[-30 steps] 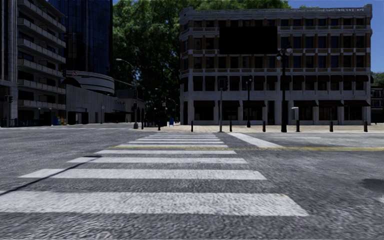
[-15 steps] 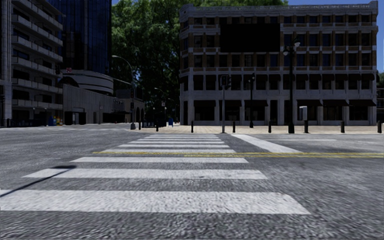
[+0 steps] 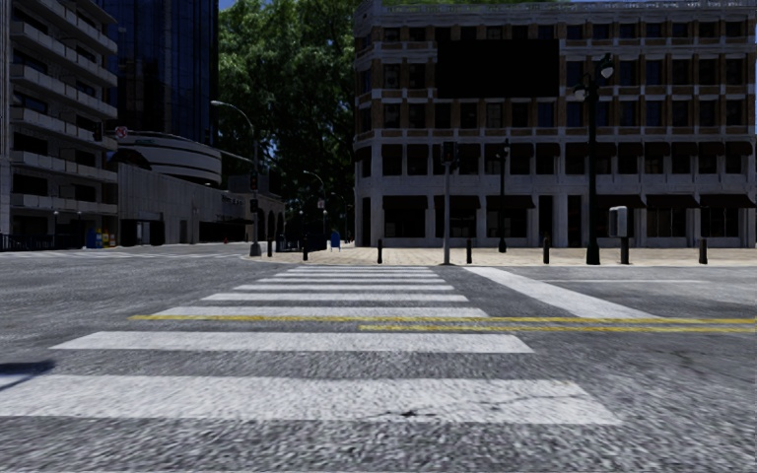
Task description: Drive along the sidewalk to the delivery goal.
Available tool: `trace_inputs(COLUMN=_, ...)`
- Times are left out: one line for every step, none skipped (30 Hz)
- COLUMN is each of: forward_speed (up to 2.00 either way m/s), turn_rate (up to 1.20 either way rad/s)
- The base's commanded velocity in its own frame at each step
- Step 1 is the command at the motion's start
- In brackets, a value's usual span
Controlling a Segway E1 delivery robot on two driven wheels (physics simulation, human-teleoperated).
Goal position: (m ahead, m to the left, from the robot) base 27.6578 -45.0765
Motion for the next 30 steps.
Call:
trace_inputs(forward_speed=2.00, turn_rate=-0.21)
trace_inputs(forward_speed=2.00, turn_rate=-0.21)
trace_inputs(forward_speed=2.00, turn_rate=-0.23)
trace_inputs(forward_speed=2.00, turn_rate=-0.24)
trace_inputs(forward_speed=2.00, turn_rate=-0.24)
trace_inputs(forward_speed=2.00, turn_rate=-0.24)
trace_inputs(forward_speed=2.00, turn_rate=-0.24)
trace_inputs(forward_speed=2.00, turn_rate=-0.24)
trace_inputs(forward_speed=2.00, turn_rate=-0.24)
trace_inputs(forward_speed=2.00, turn_rate=-0.24)
trace_inputs(forward_speed=2.00, turn_rate=-0.24)
trace_inputs(forward_speed=2.00, turn_rate=-0.24)
trace_inputs(forward_speed=2.00, turn_rate=-0.24)
trace_inputs(forward_speed=2.00, turn_rate=-0.24)
trace_inputs(forward_speed=2.00, turn_rate=-0.24)
trace_inputs(forward_speed=2.00, turn_rate=-0.24)
trace_inputs(forward_speed=2.00, turn_rate=-0.24)
trace_inputs(forward_speed=2.00, turn_rate=-0.24)
trace_inputs(forward_speed=2.00, turn_rate=-0.20)
trace_inputs(forward_speed=2.00, turn_rate=-0.14)
trace_inputs(forward_speed=2.00, turn_rate=-0.09)
trace_inputs(forward_speed=2.00, turn_rate=-0.09)
trace_inputs(forward_speed=2.00, turn_rate=0.00)
trace_inputs(forward_speed=2.00, turn_rate=0.00)
trace_inputs(forward_speed=2.00, turn_rate=0.00)
trace_inputs(forward_speed=2.00, turn_rate=0.00)
trace_inputs(forward_speed=2.00, turn_rate=0.00)
trace_inputs(forward_speed=2.00, turn_rate=0.00)
trace_inputs(forward_speed=2.00, turn_rate=0.00)
trace_inputs(forward_speed=2.00, turn_rate=0.00)
